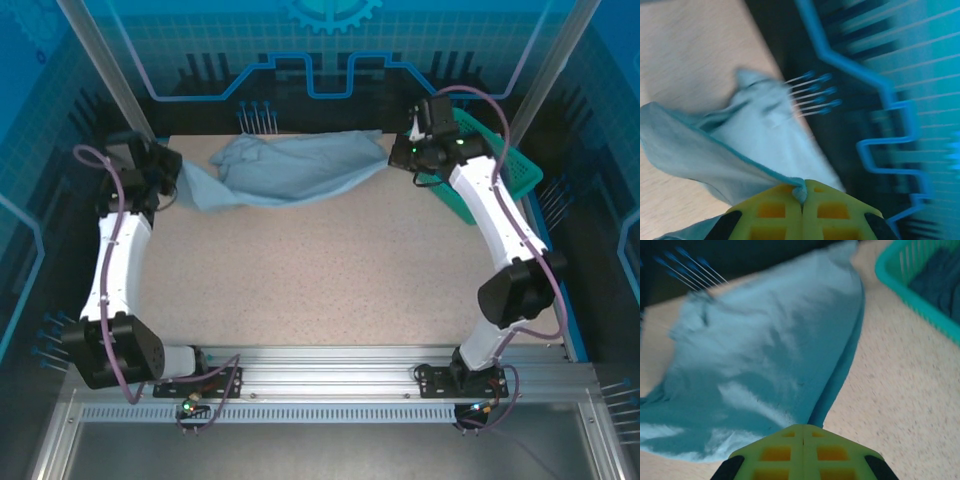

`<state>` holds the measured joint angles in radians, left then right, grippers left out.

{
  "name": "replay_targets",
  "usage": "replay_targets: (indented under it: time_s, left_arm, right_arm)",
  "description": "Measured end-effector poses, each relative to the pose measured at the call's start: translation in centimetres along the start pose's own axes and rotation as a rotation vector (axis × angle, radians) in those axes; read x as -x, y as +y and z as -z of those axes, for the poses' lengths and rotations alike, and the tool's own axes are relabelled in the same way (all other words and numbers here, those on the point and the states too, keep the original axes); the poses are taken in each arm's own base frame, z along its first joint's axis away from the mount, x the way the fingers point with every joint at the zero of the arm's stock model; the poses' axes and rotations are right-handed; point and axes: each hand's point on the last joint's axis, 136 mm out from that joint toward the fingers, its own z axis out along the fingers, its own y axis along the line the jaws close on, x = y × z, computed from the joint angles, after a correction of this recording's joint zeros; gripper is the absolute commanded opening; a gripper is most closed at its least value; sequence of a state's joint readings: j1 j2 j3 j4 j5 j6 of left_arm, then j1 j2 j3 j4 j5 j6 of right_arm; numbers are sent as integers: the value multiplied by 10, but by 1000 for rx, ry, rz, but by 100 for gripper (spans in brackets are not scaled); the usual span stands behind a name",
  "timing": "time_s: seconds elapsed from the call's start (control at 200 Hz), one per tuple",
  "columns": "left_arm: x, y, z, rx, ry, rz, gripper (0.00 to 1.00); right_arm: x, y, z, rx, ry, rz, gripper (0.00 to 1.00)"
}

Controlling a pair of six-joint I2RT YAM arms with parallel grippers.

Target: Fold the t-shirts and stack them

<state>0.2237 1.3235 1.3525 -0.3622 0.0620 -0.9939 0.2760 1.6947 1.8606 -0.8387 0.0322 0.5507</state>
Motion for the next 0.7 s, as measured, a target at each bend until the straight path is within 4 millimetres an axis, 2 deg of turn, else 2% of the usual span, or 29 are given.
replay_targets:
  time_s: [0.09, 0.2, 0.345, 0.465, 0.52, 0.595, 0.655, 0.7]
  left_arm:
    - [25, -52, 38, -127, -92, -15, 0]
    - [47, -106, 104, -287, -198, -38, 0]
    - [64, -156, 187, -477, -320, -63, 0]
    - [77, -191, 242, -595, -404, -77, 0]
    - [83, -209, 263, -647, -435, -85, 0]
    - [91, -230, 283, -705, -465, -92, 0]
    - [98, -244, 287, -734, -478, -96, 0]
    - [101, -253, 281, -744, -472, -101, 0]
  right_arm:
    - [19, 17, 35, 68, -91, 6, 0]
    - [33, 37, 88, 153, -199, 23, 0]
    - [40, 58, 167, 268, -345, 51, 0]
    - [46, 66, 235, 347, -471, 65, 0]
    - [51, 72, 262, 383, -524, 70, 0]
    - [58, 78, 286, 420, -573, 72, 0]
    - [64, 84, 294, 443, -588, 70, 0]
    - [69, 89, 292, 456, -584, 68, 0]
